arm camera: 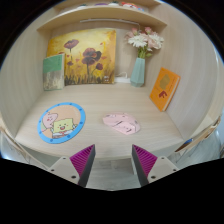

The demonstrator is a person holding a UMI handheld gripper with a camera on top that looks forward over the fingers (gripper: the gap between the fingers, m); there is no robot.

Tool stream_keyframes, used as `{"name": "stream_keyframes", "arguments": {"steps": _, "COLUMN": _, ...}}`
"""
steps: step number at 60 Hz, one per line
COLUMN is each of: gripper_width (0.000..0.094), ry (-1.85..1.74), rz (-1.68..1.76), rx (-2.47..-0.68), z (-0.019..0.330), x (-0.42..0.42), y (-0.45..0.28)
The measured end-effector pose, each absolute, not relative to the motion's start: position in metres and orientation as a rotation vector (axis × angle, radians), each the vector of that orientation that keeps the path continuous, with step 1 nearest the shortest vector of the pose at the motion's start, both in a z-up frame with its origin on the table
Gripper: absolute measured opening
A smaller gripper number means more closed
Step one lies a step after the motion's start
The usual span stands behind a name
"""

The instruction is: Arrange mouse

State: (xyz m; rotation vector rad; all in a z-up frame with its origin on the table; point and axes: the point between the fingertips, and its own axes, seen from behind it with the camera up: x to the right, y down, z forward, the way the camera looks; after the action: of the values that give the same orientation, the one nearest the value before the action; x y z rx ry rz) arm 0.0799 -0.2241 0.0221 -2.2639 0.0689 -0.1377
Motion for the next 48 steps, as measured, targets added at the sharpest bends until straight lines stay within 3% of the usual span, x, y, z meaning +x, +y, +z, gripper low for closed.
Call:
{"name": "stream_keyframes", "arguments": {"steps": 20, "gripper_width": 0.0725, "ry": -0.071, "rz": -0.144, "rx": -2.265, "z": -0.007, "x": 0.139, "y": -0.14}}
{"name": "stream_keyframes", "arguments": {"steps": 48, "gripper_width": 0.0733, "ry": -0.02, "rz": -0.036, "rx": -2.281, "z": -0.01, "x": 0.165, "y": -0.05}}
